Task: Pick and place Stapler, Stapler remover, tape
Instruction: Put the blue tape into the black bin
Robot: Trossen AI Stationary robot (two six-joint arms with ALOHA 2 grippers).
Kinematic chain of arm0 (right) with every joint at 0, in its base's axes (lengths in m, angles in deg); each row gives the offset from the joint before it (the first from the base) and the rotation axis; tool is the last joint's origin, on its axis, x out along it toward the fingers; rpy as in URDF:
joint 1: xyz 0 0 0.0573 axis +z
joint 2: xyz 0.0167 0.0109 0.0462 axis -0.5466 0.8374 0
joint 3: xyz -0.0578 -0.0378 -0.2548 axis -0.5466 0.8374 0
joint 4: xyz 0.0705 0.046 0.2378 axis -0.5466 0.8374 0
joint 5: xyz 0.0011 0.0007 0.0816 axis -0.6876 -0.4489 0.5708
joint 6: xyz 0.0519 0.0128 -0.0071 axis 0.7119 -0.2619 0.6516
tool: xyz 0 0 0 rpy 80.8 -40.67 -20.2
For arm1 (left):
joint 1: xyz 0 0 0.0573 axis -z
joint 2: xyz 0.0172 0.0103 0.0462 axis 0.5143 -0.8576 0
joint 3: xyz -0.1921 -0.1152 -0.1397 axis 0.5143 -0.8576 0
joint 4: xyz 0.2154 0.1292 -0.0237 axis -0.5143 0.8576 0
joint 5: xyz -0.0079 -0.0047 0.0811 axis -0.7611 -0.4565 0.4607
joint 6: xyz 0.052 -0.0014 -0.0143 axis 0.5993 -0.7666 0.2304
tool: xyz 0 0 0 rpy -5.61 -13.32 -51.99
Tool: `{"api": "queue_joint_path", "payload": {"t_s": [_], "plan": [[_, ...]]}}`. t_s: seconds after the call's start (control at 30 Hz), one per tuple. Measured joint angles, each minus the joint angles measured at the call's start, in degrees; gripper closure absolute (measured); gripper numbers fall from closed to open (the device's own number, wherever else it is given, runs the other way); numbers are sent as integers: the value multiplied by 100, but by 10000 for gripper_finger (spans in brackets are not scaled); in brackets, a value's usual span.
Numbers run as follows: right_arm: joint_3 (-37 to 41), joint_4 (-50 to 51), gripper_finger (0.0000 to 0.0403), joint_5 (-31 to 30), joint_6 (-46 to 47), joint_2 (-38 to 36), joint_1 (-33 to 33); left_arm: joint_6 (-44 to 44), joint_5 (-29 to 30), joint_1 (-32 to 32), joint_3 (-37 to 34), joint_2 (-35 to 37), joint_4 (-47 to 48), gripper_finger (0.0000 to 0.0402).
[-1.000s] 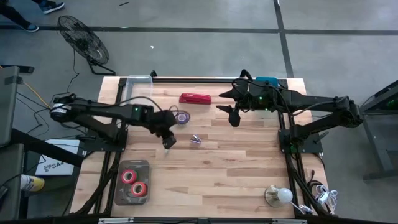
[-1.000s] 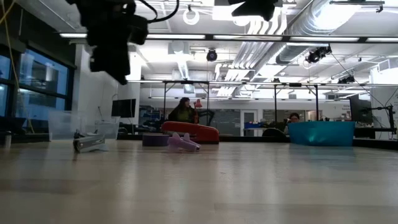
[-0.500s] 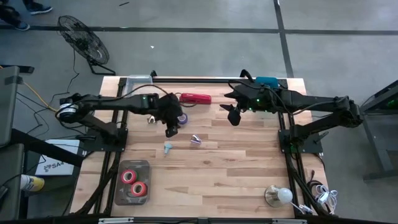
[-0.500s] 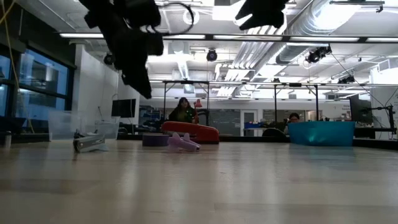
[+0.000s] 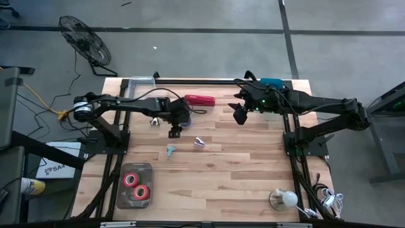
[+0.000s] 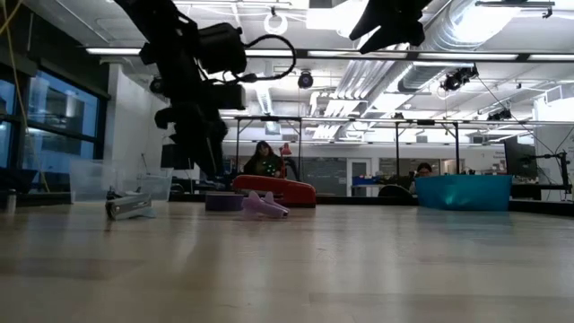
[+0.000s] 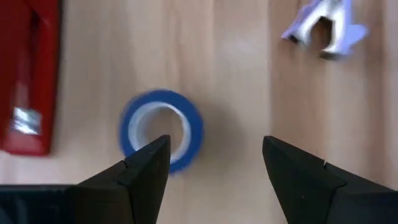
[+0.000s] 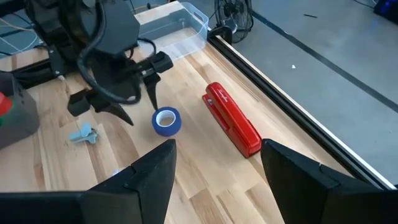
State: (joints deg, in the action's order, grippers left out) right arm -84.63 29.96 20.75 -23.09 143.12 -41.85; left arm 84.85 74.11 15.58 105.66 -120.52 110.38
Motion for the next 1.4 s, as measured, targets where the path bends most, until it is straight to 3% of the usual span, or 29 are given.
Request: {"api": "queue_joint_path", "payload": {"t_s": [0.23, 0.77, 0.93, 1.3, 1.4], "plan": [[0, 23, 176, -46, 88, -4, 0, 633, 99, -13, -7, -292, -99, 150], [0, 62, 176, -52, 162, -6, 0, 535, -6, -167, 10, -975, -366, 155], [0, 80, 176, -48, 151, -6, 2, 311, -160, -167, 19, -1047, -283, 198], [0, 234, 176, 43, 149, -6, 0, -293, -169, -149, 19, -1052, 64, 350], [0, 244, 176, 80, 149, -6, 2, -436, -168, -149, 6, -1003, 133, 363]]}}
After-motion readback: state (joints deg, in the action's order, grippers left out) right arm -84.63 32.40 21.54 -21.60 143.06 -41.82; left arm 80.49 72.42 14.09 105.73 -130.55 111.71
